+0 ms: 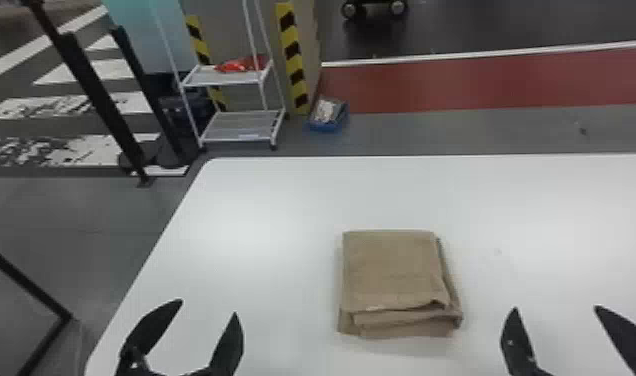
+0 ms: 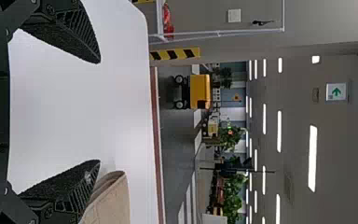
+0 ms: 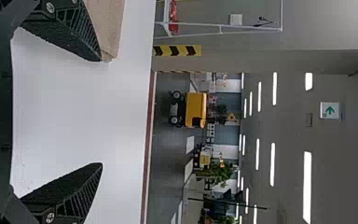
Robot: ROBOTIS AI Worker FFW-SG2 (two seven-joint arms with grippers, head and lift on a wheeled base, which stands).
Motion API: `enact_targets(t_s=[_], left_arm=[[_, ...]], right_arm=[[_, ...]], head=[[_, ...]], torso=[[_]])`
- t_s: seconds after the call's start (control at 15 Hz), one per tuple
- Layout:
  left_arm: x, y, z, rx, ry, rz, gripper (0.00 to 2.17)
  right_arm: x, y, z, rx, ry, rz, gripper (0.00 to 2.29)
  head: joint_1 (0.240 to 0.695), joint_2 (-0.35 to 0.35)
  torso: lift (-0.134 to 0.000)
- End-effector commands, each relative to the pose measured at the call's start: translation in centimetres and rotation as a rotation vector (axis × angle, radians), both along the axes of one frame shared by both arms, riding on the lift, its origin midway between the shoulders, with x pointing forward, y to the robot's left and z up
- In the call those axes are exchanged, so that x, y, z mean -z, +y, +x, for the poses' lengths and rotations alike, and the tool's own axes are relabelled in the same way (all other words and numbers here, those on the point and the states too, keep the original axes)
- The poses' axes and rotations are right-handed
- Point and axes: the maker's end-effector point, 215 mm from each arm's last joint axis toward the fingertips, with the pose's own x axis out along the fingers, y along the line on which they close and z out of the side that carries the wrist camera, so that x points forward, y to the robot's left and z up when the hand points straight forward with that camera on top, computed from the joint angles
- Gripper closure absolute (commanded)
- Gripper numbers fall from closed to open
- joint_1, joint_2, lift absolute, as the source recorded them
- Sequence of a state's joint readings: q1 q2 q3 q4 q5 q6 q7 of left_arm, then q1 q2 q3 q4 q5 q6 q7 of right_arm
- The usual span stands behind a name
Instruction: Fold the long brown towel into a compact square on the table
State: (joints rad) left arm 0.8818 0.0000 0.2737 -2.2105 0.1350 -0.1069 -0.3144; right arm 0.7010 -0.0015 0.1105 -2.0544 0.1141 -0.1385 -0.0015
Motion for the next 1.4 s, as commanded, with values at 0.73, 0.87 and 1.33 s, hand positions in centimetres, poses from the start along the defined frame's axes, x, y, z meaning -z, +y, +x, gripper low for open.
enact_targets(t_s=[0.73, 0.87, 1.33], left_arm=[[-0.34, -0.18, -0.26, 0.001, -0.004, 0.0, 0.13], [-0.34, -0.18, -0.26, 0.001, -0.004, 0.0, 0.13], [-0.14, -0.4, -0.32, 0.005, 0.001, 0.002, 0.13]], right_arm=[[-0.33, -0.2, -0.06, 0.006, -0.006, 0.011, 0.09], [-0.45, -0.25, -0.1, 0.006, -0.011, 0.012, 0.09], [-0.53, -0.26, -0.08, 0.006, -0.012, 0.013, 0.09]], head=[[0.695, 0.217], [0.695, 0.214], [0.695, 0.209]], torso=[[-0.123], [-0.123], [-0.123]])
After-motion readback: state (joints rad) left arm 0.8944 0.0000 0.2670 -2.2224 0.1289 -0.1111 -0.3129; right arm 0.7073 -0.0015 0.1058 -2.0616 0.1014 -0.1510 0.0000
